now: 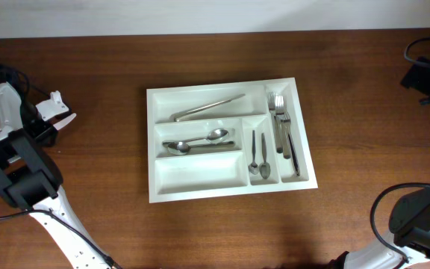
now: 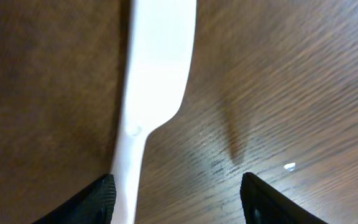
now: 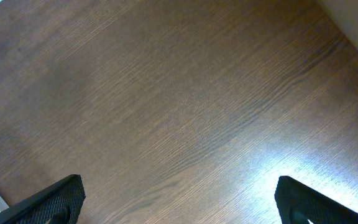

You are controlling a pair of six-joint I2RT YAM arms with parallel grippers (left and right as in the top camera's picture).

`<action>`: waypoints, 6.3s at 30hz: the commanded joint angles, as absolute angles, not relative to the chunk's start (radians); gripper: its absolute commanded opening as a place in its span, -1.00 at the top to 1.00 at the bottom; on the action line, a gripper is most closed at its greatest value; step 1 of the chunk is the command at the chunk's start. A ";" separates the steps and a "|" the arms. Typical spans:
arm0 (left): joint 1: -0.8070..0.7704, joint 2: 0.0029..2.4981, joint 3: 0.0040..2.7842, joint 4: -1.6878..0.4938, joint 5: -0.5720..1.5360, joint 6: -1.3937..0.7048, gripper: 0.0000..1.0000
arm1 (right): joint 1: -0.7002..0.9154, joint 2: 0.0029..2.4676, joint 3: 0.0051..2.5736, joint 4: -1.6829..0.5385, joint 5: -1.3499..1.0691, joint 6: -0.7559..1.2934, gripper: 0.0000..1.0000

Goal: Pack container

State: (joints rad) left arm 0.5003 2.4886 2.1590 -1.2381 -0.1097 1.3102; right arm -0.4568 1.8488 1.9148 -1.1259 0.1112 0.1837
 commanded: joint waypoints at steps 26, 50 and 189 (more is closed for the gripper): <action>0.502 2.559 2.162 -1.242 -0.041 1.412 0.38 | -0.459 1.839 1.929 -1.126 0.113 0.188 -0.97; 0.497 2.558 2.375 -1.493 0.196 1.298 0.96 | -0.459 1.839 1.929 -1.126 0.113 0.188 -0.97; 0.219 1.860 2.045 -1.317 -0.127 0.124 -0.99 | -0.459 1.839 1.929 -1.126 0.113 0.188 -0.97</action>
State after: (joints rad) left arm 0.2138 1.8481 2.0521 -1.3193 -0.1383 0.1371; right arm -0.4568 1.8488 1.9148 -1.1259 0.1112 0.1841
